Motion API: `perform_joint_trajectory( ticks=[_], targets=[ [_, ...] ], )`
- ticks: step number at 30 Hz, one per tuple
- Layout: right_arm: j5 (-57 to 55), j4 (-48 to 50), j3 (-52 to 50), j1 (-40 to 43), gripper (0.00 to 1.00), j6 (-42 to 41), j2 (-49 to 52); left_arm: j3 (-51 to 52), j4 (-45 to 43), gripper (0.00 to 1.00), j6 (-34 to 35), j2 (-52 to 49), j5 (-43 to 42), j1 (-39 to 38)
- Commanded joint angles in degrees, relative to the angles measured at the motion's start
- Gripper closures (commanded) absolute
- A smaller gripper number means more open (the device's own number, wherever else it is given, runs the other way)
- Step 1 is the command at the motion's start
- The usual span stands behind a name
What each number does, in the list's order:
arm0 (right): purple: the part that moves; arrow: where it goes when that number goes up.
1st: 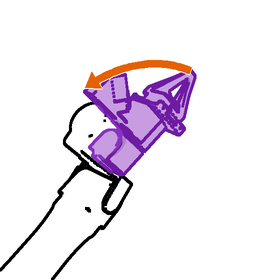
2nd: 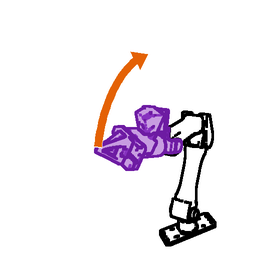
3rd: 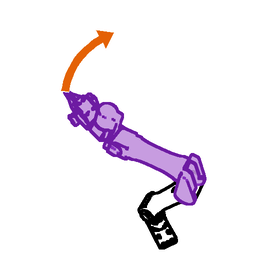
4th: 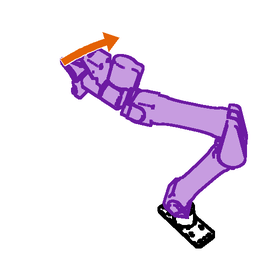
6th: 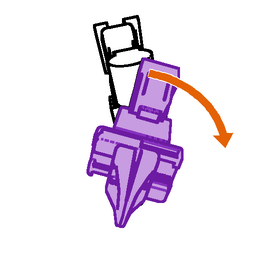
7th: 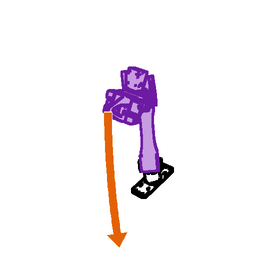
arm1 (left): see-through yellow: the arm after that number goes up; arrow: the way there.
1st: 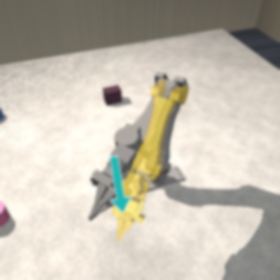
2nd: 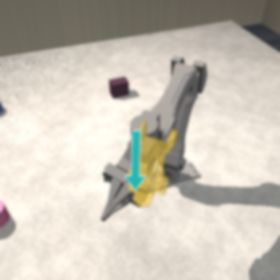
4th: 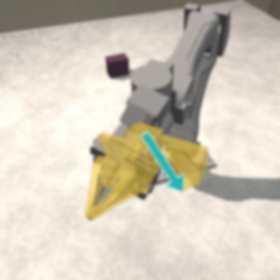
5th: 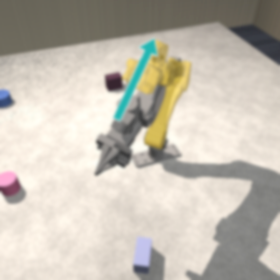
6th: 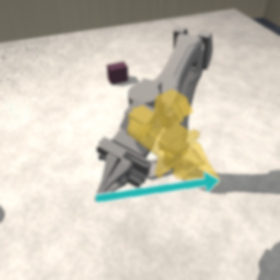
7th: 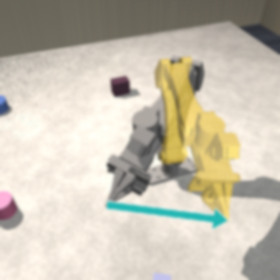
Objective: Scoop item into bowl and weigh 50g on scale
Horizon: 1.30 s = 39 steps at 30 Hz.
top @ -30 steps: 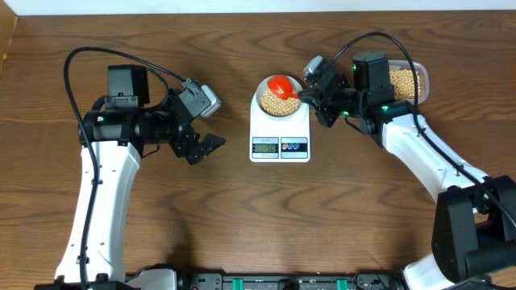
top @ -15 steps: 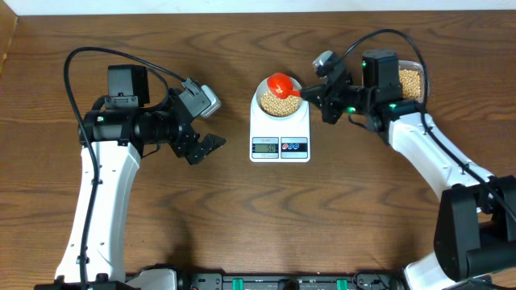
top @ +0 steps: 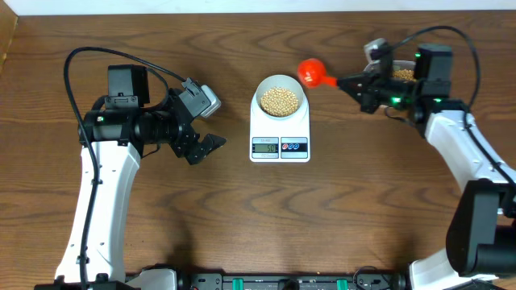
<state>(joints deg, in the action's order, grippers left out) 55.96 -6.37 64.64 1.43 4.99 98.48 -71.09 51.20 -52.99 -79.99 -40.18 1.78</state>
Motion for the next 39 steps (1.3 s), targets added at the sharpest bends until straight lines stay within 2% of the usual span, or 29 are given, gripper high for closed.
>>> perform_joint_trajectory(
  ticks=[1, 5, 9, 15, 22, 29, 39],
  targets=[
    [2.9, -2.4, 0.2, 5.0, 0.99, -0.9, -3.1, -1.0, 0.2, 0.02, -1.0, 0.6, -0.5, 0.0],
    [2.9, -5.6, 0.2, 10.1, 0.99, 0.0, -4.6, -1.0, 0.2, 0.02, -1.0, 0.6, -0.5, 0.0],
    [1.6, -9.5, 0.2, 15.7, 0.99, 4.2, -6.6, -1.0, 0.2, 0.02, -1.0, 0.6, -0.5, 0.0],
    [-9.5, -15.0, 0.2, 19.8, 0.99, 14.0, -7.4, -1.0, 0.2, 0.02, -1.0, 0.6, -0.5, 0.0],
    [-23.1, -15.0, 0.2, 18.0, 0.99, 23.6, -7.4, -1.0, 0.2, 0.02, -1.0, 0.6, -0.5, 0.0],
    [-28.7, -12.7, 0.2, 14.5, 0.99, 26.4, -7.5, -1.0, 0.2, 0.02, -1.0, 0.6, -0.5, 0.0],
    [-43.0, -13.4, 0.2, 6.3, 0.99, 29.6, -7.5, -1.0, 0.2, 0.02, -1.0, 0.6, -0.5, 0.0]
  ],
)
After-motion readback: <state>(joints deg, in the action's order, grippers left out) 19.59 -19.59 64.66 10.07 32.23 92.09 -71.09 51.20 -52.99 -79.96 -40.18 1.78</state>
